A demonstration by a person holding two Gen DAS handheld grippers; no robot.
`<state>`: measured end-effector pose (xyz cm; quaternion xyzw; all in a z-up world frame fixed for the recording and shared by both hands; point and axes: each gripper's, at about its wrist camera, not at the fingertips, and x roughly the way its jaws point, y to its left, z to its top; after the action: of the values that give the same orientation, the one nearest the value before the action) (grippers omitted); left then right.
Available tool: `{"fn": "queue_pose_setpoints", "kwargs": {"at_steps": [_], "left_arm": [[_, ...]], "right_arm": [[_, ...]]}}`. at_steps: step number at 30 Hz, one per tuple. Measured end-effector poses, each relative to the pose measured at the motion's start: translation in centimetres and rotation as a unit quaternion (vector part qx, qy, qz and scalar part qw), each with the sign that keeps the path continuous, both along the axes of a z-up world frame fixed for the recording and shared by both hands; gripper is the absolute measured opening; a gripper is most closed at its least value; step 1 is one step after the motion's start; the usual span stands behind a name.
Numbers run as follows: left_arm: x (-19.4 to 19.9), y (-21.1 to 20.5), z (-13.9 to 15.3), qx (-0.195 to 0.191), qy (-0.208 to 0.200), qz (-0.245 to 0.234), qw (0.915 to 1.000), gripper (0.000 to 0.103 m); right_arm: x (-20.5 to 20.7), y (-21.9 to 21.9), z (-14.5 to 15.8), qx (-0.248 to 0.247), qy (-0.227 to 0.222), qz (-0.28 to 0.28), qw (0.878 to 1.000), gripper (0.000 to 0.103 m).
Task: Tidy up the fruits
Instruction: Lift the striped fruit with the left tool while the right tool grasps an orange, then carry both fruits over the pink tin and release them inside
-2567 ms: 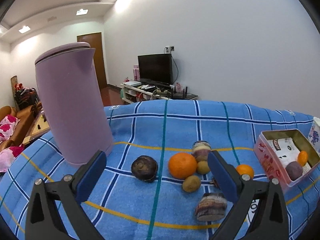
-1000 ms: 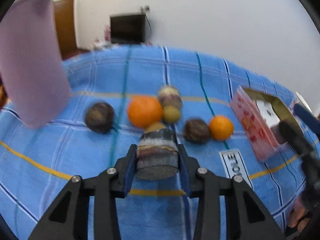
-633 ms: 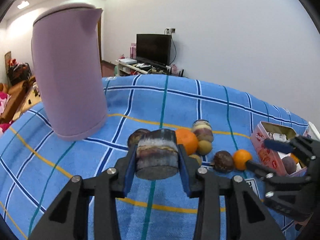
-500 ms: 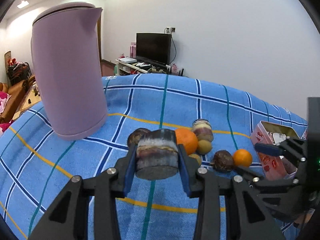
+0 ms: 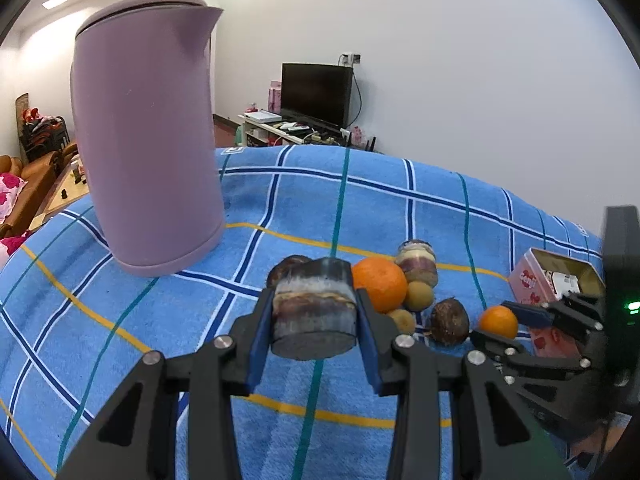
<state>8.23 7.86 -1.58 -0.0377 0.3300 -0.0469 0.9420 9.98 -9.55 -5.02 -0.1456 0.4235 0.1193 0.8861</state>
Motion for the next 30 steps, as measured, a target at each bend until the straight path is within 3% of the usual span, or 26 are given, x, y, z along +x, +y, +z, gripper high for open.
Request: {"fn": "queue_pose_setpoints", "kwargs": {"at_steps": [3,8,17,30], "left_arm": [[-0.2,-0.2,0.2,0.002,-0.013,0.000,0.9999,0.041],[-0.7,-0.8,0.5,0.019,-0.040,0.003,0.9990,0.042],[-0.9,-1.2,0.4,0.036,-0.053,0.015,0.9978,0.042],[-2.0,-2.5,0.7,0.045,-0.068,0.015,0.9966,0.042]], "right_arm": [[-2.3,-1.4,1.7,0.076,-0.045,-0.026,0.996,0.040],[-6.4,-2.2,3.1,0.164,-0.133,-0.055,0.976,0.040],[-7.1,-0.9,3.8,0.133,-0.186,-0.066,0.971,0.040],[-7.5,-1.7,3.8,0.139,-0.194,-0.085,0.968,0.040]]}}
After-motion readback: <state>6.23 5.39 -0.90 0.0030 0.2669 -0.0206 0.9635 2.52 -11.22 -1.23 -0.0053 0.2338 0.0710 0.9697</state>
